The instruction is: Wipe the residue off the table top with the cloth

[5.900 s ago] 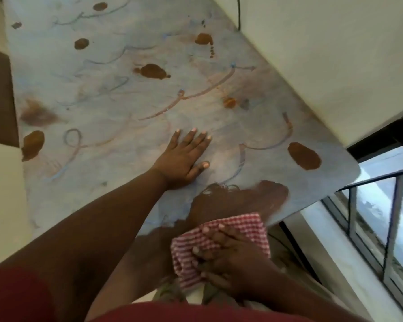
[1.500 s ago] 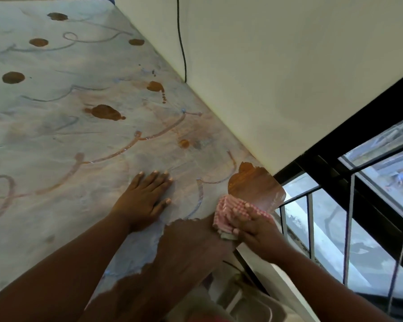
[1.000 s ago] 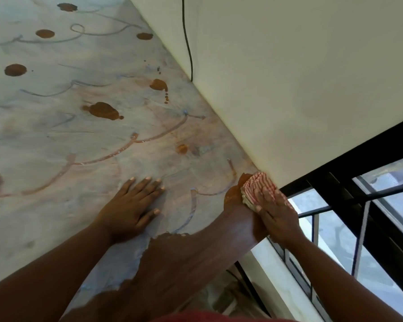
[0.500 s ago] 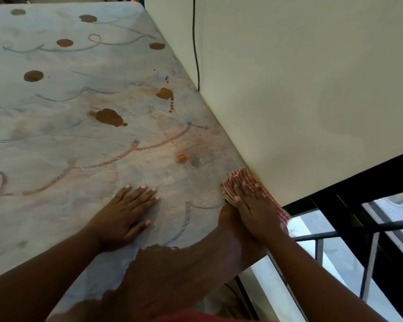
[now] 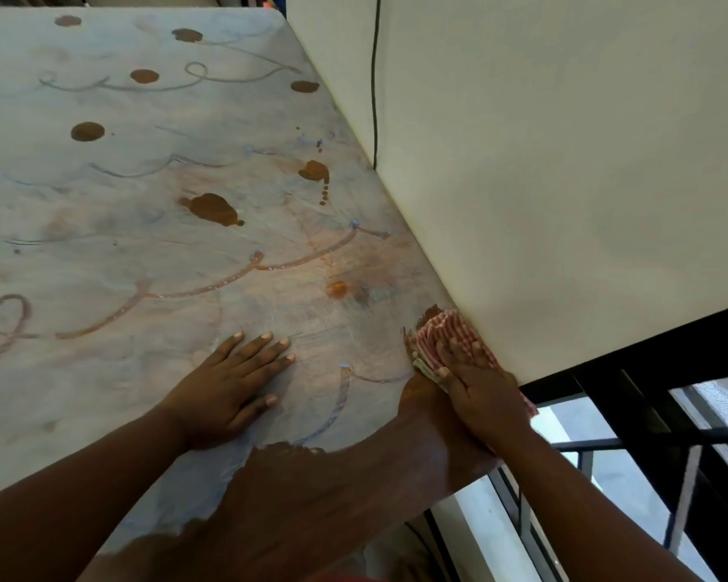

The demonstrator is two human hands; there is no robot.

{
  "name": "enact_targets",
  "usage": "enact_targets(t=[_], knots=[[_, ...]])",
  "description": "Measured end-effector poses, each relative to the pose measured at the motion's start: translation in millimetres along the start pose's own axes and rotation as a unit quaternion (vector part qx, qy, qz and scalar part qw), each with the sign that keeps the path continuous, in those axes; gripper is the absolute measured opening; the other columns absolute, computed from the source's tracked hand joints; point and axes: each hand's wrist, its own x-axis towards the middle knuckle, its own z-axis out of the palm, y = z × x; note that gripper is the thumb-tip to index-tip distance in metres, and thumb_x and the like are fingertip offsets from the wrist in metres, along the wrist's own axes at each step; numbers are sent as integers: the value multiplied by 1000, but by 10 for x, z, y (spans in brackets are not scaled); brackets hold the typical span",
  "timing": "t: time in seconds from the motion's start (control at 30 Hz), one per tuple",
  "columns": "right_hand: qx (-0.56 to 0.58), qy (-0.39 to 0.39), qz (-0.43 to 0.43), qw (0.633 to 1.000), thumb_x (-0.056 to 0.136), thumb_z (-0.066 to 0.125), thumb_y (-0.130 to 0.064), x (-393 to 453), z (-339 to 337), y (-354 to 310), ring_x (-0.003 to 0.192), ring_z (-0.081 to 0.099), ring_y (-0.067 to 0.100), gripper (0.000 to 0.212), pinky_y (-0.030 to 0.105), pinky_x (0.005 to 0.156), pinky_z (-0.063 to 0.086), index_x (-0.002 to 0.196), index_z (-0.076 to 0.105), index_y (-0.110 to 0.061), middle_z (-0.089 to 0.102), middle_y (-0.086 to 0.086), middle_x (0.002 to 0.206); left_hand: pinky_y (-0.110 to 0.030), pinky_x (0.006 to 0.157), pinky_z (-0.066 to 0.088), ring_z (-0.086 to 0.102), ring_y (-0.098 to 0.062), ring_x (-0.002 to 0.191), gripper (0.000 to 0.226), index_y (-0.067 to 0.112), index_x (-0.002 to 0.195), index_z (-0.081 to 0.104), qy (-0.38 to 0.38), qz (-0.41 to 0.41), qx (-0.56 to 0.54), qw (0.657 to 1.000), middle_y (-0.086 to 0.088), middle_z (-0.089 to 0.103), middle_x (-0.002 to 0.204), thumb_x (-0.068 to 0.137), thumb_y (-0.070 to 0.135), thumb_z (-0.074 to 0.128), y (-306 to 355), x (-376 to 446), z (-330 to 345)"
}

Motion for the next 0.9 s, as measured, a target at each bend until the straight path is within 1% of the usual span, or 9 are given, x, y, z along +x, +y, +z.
enact_targets(t=[0.07, 0.13, 0.2, 0.3, 0.4, 0.5, 0.6, 0.73, 0.9], knots=[[-49, -18, 12, 999, 100, 20, -45, 291, -76, -141, 145, 11, 18, 52, 43, 110, 25, 150, 11, -37, 7, -9, 158, -42, 116, 6, 12, -18, 145, 60, 24, 152, 19, 0, 0, -1, 1000, -2, 24, 156, 100, 53, 22, -19, 0, 9], [-54, -57, 34, 996, 102, 23, -42, 556, -128, -309, 146, 6, 20, 51, 46, 111, 21, 151, 9, -37, 3, -10, 159, -41, 117, 5, 12, -18, 146, 59, 24, 152, 20, -5, -2, 3, 1000, -2, 23, 157, 100, 53, 22, -25, -8, 19], [-38, -64, 24, 997, 102, 25, -40, 663, -124, -392, 146, 5, 21, 50, 46, 112, 15, 150, 12, -38, 5, -11, 159, -40, 117, 4, 13, -19, 146, 59, 23, 152, 22, -8, -3, 0, 1000, -2, 23, 157, 100, 52, 23, -21, -13, 25], [-6, -59, -26, 998, 102, 30, -36, 447, -58, -290, 146, 4, 17, 49, 41, 115, 9, 149, 16, -37, 10, -12, 157, -41, 117, 4, 14, -20, 146, 59, 22, 151, 22, -11, 0, -5, 1000, -2, 23, 157, 100, 51, 22, -22, -13, 13], [-1, -35, -45, 998, 102, 31, -35, 215, -70, -65, 145, 9, 14, 48, 39, 114, 14, 148, 20, -38, 15, -14, 155, -42, 117, 3, 12, -19, 146, 59, 23, 152, 21, -12, -1, -8, 1000, -1, 21, 158, 100, 52, 21, -16, -8, 14], [-48, -22, 4, 999, 100, 25, -39, 337, -75, -87, 144, 15, 19, 51, 42, 111, 22, 150, 14, -35, 13, -9, 157, -41, 117, 2, 12, -19, 146, 59, 23, 152, 21, -13, -3, -4, 1000, -1, 20, 158, 100, 52, 21, -32, -4, 13], [-52, -47, 54, 996, 101, 24, -40, 606, -55, -323, 146, 6, 23, 54, 48, 112, 15, 152, 7, -32, 4, -6, 159, -41, 117, 3, 11, -19, 147, 59, 23, 151, 23, -12, -1, -6, 1000, 0, 20, 158, 100, 52, 21, -46, 1, 22], [-40, -60, 11, 997, 101, 23, -38, 620, -21, -377, 146, 1, 25, 52, 47, 115, 7, 151, 8, -34, 4, -8, 159, -42, 117, 5, 11, -19, 147, 58, 24, 151, 23, -8, 1, -11, 1000, 0, 20, 157, 100, 52, 22, -39, -10, 32], [-44, -75, -63, 994, 91, 18, -48, 172, -5, -117, 146, 2, 16, 58, 45, 117, 11, 148, 9, -41, 0, -21, 150, -43, 116, 6, 12, -20, 146, 58, 22, 151, 24, -5, 4, -15, 1000, -1, 21, 158, 100, 51, 23, -26, -4, 15]])
